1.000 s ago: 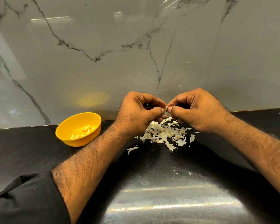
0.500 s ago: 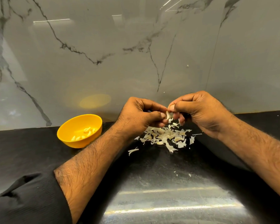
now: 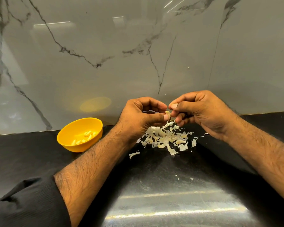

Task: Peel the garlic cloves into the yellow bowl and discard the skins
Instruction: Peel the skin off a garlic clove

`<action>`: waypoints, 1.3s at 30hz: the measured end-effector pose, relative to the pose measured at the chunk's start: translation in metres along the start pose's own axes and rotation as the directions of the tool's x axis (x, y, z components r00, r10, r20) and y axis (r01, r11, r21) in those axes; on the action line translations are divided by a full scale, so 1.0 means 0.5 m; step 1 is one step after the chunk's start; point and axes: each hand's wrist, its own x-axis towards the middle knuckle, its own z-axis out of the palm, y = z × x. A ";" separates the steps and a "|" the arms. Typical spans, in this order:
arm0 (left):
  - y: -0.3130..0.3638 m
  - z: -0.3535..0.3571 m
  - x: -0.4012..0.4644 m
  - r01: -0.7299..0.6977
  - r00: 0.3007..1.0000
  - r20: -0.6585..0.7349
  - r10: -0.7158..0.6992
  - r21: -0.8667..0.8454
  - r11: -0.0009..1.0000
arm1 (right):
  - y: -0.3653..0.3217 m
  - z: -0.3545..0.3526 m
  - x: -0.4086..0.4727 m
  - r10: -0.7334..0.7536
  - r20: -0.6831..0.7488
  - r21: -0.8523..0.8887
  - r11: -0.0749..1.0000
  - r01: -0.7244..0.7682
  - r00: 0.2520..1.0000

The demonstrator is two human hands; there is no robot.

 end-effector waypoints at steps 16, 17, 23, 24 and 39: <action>0.003 0.006 -0.004 -0.139 0.979 -0.098 0.177 0.308 0.941 | -0.006 0.021 -0.017 -0.331 0.063 -0.672 0.683 0.285 0.942; 0.003 0.009 -0.005 -0.138 0.978 -0.106 0.181 0.319 0.938 | -0.007 0.024 -0.017 -0.337 0.070 -0.695 0.658 0.288 0.939; 0.003 0.026 -0.012 -0.136 0.966 -0.152 0.210 0.394 0.909 | 0.002 0.039 -0.019 -0.383 0.036 -0.727 0.624 0.287 0.923; 0.003 0.026 -0.013 -0.136 0.966 -0.151 0.209 0.393 0.910 | 0.002 0.038 -0.019 -0.384 0.030 -0.709 0.643 0.291 0.923; 0.009 0.000 -0.003 -0.124 0.988 -0.088 0.129 0.054 0.991 | -0.014 0.011 -0.020 -0.337 0.031 -0.553 0.779 0.297 0.941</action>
